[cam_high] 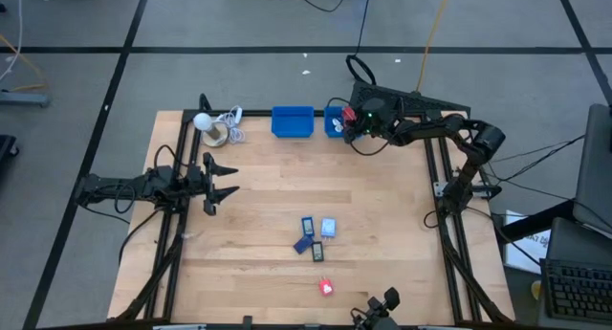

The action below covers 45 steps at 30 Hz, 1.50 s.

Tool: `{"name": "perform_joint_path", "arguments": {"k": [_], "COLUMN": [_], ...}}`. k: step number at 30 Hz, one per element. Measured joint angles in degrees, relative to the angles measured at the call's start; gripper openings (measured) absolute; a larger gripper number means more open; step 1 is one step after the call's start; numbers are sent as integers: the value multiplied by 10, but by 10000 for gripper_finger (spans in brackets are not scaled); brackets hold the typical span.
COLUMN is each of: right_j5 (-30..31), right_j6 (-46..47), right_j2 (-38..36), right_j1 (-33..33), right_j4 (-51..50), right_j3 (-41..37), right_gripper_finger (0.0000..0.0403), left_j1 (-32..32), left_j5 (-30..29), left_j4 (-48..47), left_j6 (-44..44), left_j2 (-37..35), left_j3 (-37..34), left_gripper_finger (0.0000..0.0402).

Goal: Pick & Place Office items
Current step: Put the red charger adapter into the right blue bin

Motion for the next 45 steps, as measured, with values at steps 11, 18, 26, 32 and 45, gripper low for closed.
{"name": "perform_joint_path", "arguments": {"k": [11, 18, 26, 32, 45], "right_j5": [3, 3, 3, 5, 48], "right_j6": [0, 0, -22, -42, -64], "right_j2": [0, 0, 0, 0, 0], "right_j1": [0, 0, 0, 3, 27], "right_j4": [-3, -5, -6, -6, -6], "right_j3": [0, 0, 0, 0, 0], "right_gripper_finger": [118, 117, 116, 116, 129], "left_j1": [0, 0, 0, 0, 0], "left_j5": [0, 0, 0, 0, 0], "left_j4": [0, 0, 0, 0, 0], "left_j6": [0, 0, 1, 2, 1], "left_j2": [0, 0, 0, 0, 0], "left_j3": [0, 0, 0, 0, 0], "left_gripper_finger": [255, 255, 255, 255, 255]}}
